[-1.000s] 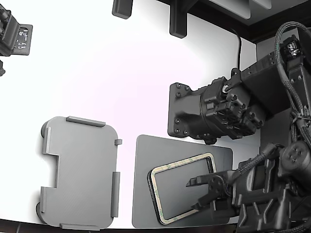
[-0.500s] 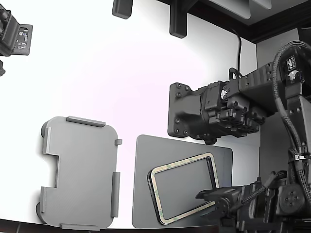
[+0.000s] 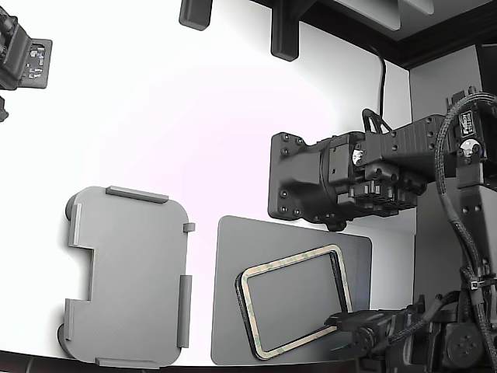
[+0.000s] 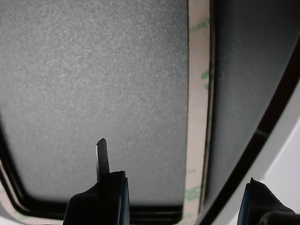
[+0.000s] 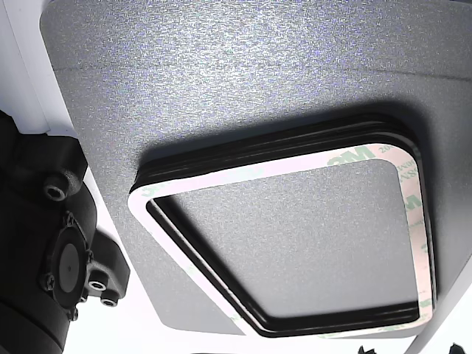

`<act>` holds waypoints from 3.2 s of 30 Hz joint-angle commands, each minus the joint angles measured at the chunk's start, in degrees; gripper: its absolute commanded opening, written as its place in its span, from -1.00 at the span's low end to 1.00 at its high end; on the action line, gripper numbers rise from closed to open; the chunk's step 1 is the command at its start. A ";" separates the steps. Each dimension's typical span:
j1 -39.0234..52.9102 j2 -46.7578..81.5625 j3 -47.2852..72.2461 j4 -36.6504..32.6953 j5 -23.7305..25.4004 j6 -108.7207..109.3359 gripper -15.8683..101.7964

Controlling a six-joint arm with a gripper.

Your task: Grab top frame and put it into gray box.

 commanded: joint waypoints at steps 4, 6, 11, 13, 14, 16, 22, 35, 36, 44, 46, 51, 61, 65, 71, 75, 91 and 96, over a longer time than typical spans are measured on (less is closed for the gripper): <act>0.62 0.35 0.26 -2.37 -1.32 0.26 0.86; 0.88 0.00 1.14 -3.69 -1.67 0.53 0.82; 2.02 -0.35 3.25 -6.15 -2.46 1.58 0.78; 2.81 -0.26 3.87 -6.59 -2.55 2.29 0.75; 3.16 -0.26 4.13 -6.77 -2.64 2.72 0.74; 3.87 -0.35 4.75 -7.47 -2.64 3.25 0.73; 5.01 -1.41 5.27 -8.61 -3.16 4.48 0.64; 6.06 -2.46 5.01 -8.70 -2.90 6.06 0.32; 6.06 -2.46 5.19 -8.70 -2.81 6.15 0.30; 7.03 -2.81 5.98 -10.02 -2.46 7.38 0.25; 7.29 -2.99 5.98 -10.02 -2.46 7.82 0.25; 7.56 -2.90 7.03 -10.90 -2.11 8.35 0.17; 7.56 -2.55 8.09 -12.13 -1.85 8.53 0.13; 7.56 -2.11 8.35 -12.13 -1.85 8.61 0.06; 7.56 -2.02 9.05 -13.18 -1.76 8.53 0.01; 7.56 -2.11 9.14 -13.71 -1.67 8.44 0.01; 7.56 -1.85 5.89 -12.39 -3.16 9.32 -0.91; 7.29 -1.58 1.49 -8.26 -2.20 8.53 -0.91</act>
